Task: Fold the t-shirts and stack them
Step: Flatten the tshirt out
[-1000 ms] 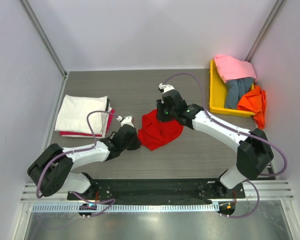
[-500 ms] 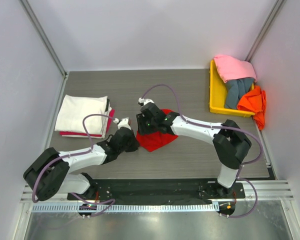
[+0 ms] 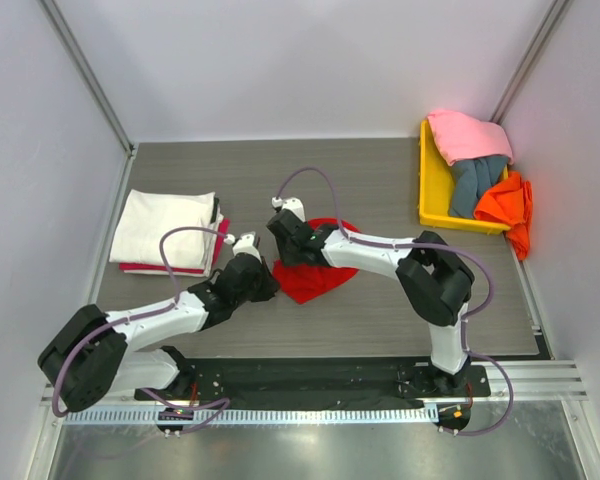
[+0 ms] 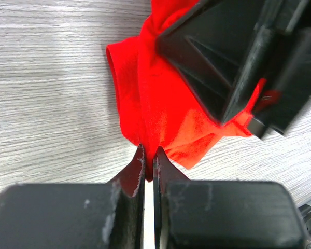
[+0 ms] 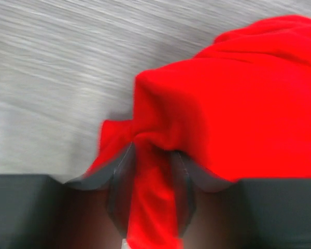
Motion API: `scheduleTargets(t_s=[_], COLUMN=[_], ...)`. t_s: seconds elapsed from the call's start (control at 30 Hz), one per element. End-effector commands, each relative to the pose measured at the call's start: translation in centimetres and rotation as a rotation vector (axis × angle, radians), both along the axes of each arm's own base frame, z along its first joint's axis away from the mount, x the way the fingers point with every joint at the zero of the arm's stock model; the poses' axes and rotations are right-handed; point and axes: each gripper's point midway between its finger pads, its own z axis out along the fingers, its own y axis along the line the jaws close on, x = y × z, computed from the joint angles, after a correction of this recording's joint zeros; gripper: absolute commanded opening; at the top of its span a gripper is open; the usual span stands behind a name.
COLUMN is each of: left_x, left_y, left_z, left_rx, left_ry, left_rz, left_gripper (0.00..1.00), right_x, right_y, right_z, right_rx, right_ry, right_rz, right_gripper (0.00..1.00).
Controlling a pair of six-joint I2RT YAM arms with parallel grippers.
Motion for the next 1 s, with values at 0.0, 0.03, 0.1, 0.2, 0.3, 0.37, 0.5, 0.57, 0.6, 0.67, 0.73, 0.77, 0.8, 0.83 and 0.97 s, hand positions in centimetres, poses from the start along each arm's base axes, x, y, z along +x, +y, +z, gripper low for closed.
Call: scheduleTargets(t_s=[0.0,0.03,0.1,0.2,0.3,0.37,0.5,0.57,0.6,0.67,0.73,0.77,0.8,0.83,0.97], left_x=[0.6,0.6,0.5,0.4,0.6,1.2,4.3,7.6,8.9,11.8,12.3,12.9,12.8,12.3,9.1], left_y=[0.0,0.0,0.2,0.3,0.1,-0.4,1.2,2.7,3.6,6.3,7.9,9.0,9.6,10.2,11.2], left_z=[1.5,1.5,1.5,1.4,1.3,2.2,4.9,8.8,10.6,16.8,21.6,26.4,28.4,29.7,32.5], left_rx=[-0.008,-0.005,0.001,0.009,0.022,0.031,0.042,-0.058,-0.081,-0.113,-0.102,-0.095,-0.092,-0.083,-0.119], left_ry=[-0.044,-0.044,-0.044,-0.037,-0.011,-0.006,0.000,0.008,0.003,-0.039,-0.109,-0.221,-0.267,-0.290,-0.389], left_rz=[0.003,0.001,0.003,0.003,0.010,0.008,0.099,0.128,0.155,0.215,0.242,0.282,0.297,0.310,0.304], left_gripper=[0.00,0.00,0.00,0.00,0.00,0.00,0.00,0.00,0.00,0.00,0.00,0.00,0.00,0.00,0.01], right_x=[2.2,2.4,2.5,2.8,4.2,6.3,10.7,13.1,13.3,14.2,14.7,14.5,14.7,13.3,9.0], right_y=[-1.1,-1.3,-1.2,-1.0,-1.6,-3.7,-9.4,-12.5,-12.6,-14.1,-17.2,-18.2,-20.7,-22.0,-26.1], right_z=[1.8,2.1,2.8,6.2,11.0,14.2,19.3,23.0,24.8,29.8,33.6,34.6,35.2,35.6,33.1], right_rx=[-0.058,-0.059,-0.046,0.025,0.146,0.254,0.454,0.534,0.591,0.678,0.773,0.796,0.805,0.820,0.804], right_ry=[-0.097,-0.107,-0.117,-0.151,-0.184,-0.186,-0.180,-0.231,-0.230,-0.293,-0.328,-0.339,-0.363,-0.375,-0.428], right_rz=[-0.084,-0.099,-0.103,-0.112,-0.141,-0.197,-0.310,-0.354,-0.320,-0.311,-0.345,-0.354,-0.401,-0.437,-0.563], right_gripper=[0.26,0.20,0.08,0.05,0.01,0.01,0.01,0.01,0.01,0.01,0.01,0.01,0.01,0.01,0.02])
